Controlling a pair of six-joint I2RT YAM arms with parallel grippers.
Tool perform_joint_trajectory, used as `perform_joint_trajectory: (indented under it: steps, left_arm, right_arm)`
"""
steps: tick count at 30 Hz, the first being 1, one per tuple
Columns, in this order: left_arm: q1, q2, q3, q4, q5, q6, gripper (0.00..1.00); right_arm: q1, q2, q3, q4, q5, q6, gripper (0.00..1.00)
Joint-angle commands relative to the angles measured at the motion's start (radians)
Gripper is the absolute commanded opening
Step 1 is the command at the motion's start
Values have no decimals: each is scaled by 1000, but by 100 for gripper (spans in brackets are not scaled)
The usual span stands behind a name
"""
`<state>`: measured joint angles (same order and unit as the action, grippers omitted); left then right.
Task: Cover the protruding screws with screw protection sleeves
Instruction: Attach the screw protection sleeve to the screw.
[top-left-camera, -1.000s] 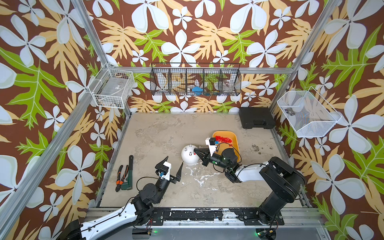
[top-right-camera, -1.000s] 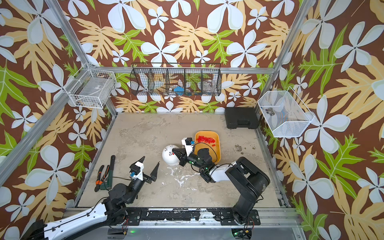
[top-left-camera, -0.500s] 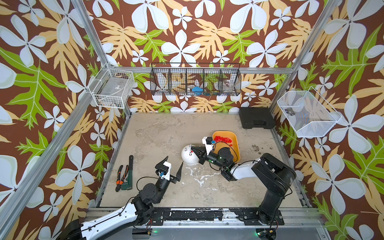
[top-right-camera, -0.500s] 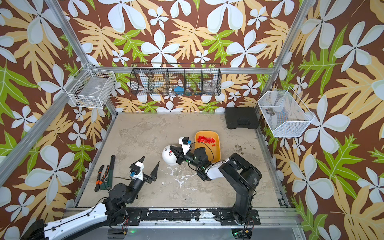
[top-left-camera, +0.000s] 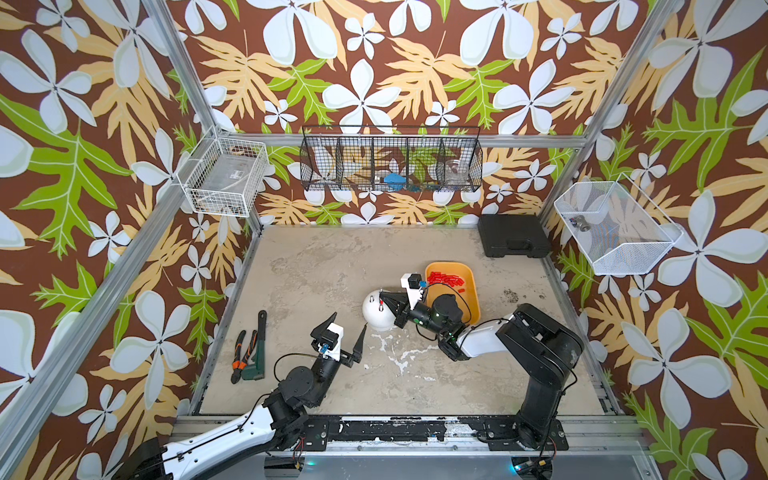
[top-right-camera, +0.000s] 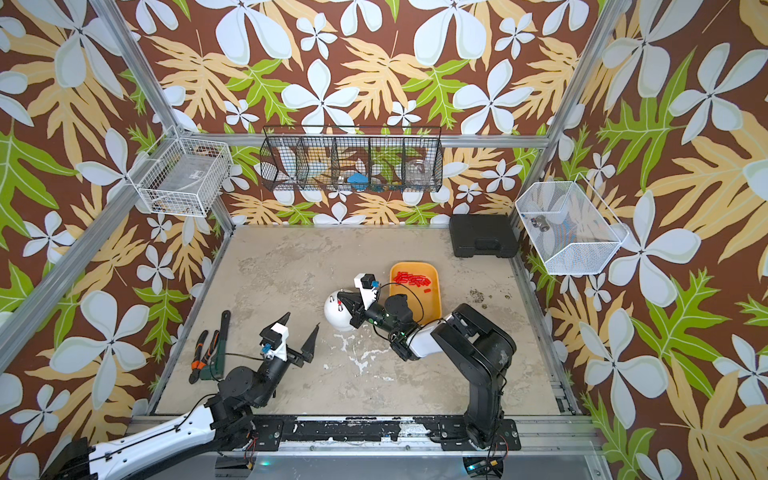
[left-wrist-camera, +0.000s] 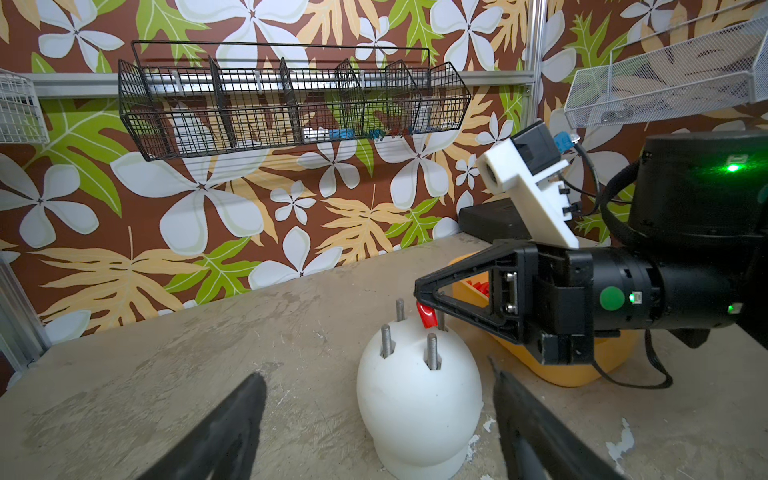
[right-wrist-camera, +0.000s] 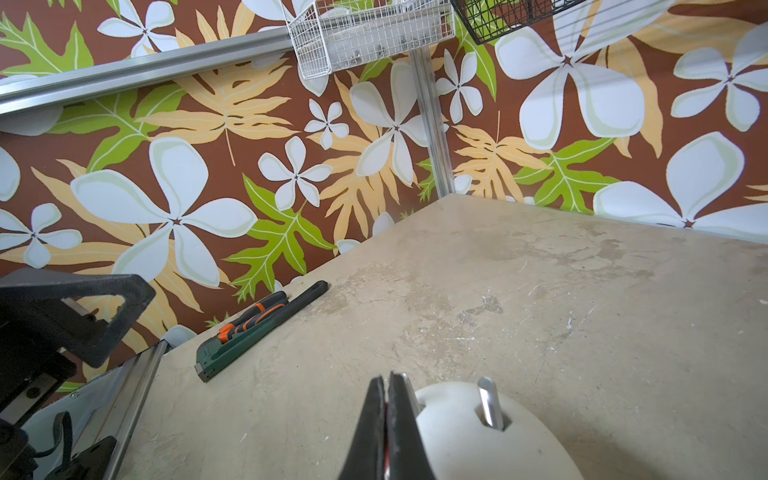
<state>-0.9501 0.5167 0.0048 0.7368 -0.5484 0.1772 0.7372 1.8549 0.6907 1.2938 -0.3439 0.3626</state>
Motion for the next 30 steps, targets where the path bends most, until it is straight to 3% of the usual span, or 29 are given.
perform_joint_trajectory:
  steps: [1,30]
  left_arm:
    - [2,0,-20,24,-2,8,86]
    - [2,13,-17,26,1,14,86]
  right_arm:
    - [0,9,3,44,6,-16,0]
    - [18,20,-43,93,-3,-42,0]
